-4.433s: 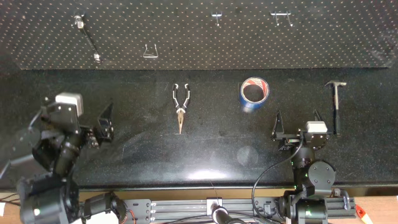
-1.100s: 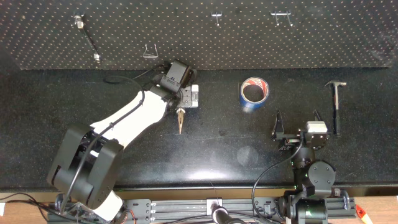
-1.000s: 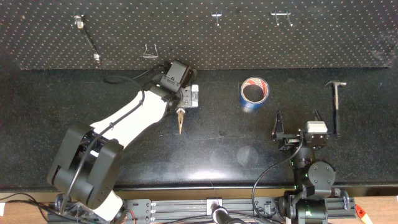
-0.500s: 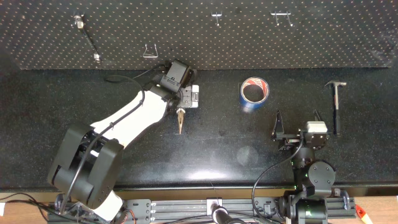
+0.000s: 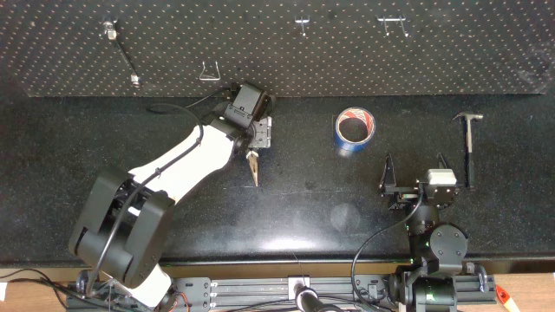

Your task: Place Tools Onto Pegboard

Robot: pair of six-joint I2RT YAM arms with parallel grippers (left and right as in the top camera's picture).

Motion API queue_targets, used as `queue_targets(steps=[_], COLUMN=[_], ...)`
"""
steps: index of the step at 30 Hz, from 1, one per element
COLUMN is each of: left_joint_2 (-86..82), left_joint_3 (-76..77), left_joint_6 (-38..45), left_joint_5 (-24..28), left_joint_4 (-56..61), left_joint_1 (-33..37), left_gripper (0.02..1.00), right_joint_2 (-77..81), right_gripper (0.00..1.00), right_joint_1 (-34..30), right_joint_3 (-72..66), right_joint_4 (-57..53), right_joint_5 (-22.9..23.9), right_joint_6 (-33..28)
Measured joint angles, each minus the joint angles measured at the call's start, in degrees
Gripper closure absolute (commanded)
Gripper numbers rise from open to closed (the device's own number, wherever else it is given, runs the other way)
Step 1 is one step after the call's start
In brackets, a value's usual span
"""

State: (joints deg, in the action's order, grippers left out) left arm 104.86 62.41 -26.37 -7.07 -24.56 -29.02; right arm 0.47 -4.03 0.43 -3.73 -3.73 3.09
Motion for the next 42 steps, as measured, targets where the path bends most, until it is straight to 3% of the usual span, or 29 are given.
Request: queue_targets(steps=[18,26,34,42], left_joint_2=[0.3,0.3,0.3,0.3], left_joint_3=[0.4,0.9,0.9,1.0], left_joint_6=[-3.6,-5.5,-5.6,-5.7], left_joint_5=[0.1,0.2,0.5,0.7], left_joint_4=[-0.5,-1.7,-1.8,-1.9], left_joint_1=[0.0,0.0,0.0,0.1], left_gripper=[0.325,0.474,0.476,0.542], right_joint_2=[0.0,0.0,0.0,0.0], right_gripper=[0.001,0.001,0.001,0.001], right_joint_1=[0.0,0.0,0.0,0.0], right_joint_3=[0.0,0.0,0.0,0.0], right_joint_4=[0.0,0.0,0.0,0.0], right_joint_5=[0.0,0.0,0.0,0.0], right_joint_6=[0.0,0.0,0.0,0.0])
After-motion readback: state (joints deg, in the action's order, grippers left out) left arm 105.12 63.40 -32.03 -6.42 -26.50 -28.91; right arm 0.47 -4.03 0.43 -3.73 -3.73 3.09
